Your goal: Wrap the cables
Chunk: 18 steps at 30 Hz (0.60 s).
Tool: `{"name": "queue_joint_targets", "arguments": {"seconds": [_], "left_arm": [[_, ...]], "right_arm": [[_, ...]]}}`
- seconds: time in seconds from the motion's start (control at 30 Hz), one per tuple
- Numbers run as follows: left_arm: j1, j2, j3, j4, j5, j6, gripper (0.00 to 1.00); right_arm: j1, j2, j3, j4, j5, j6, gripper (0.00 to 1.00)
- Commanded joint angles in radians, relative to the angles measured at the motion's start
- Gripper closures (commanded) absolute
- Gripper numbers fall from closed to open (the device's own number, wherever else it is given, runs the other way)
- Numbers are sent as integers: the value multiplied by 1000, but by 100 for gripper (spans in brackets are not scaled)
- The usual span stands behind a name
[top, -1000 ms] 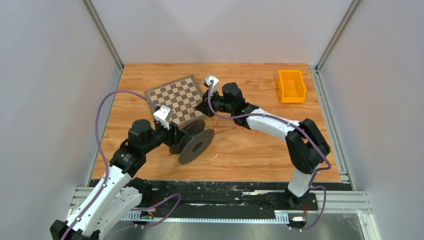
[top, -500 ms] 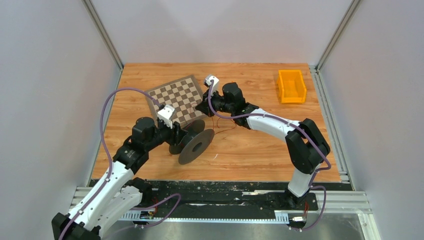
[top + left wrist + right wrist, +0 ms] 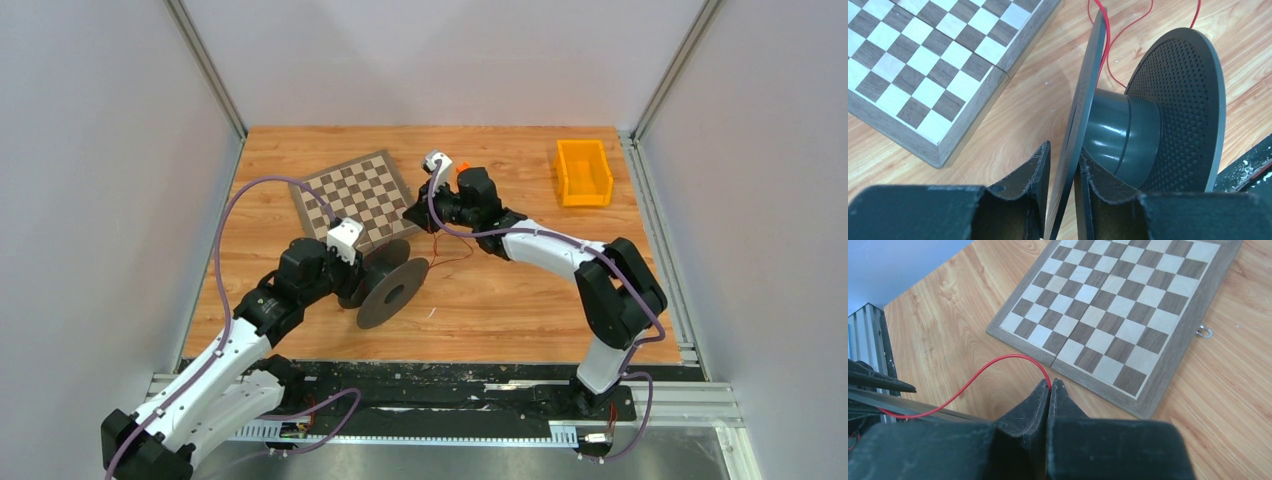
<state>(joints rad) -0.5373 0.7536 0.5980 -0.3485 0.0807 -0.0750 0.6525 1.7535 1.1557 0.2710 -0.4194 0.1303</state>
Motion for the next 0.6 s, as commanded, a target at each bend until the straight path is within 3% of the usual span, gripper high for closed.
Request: {"name": "queue_joint_targets", "arguments": {"seconds": [0.0,0.13,0.43,0.57], "left_arm": [[-12,-9,47,-25,-67,13,70],[-13,-6,45,-28,-78,13,75],[-13,-11,48,-15,-78,8,97],[-14,-7,54,-11,-69,4,95]], "right_arm": [[-22,-62,-35,73,-1,28,100],[-32,-71,-55,88,-14,32,100],[-40,-64,-74,97,-29,29,100],[-40,-56,-82,103,-36,29,100]]}}
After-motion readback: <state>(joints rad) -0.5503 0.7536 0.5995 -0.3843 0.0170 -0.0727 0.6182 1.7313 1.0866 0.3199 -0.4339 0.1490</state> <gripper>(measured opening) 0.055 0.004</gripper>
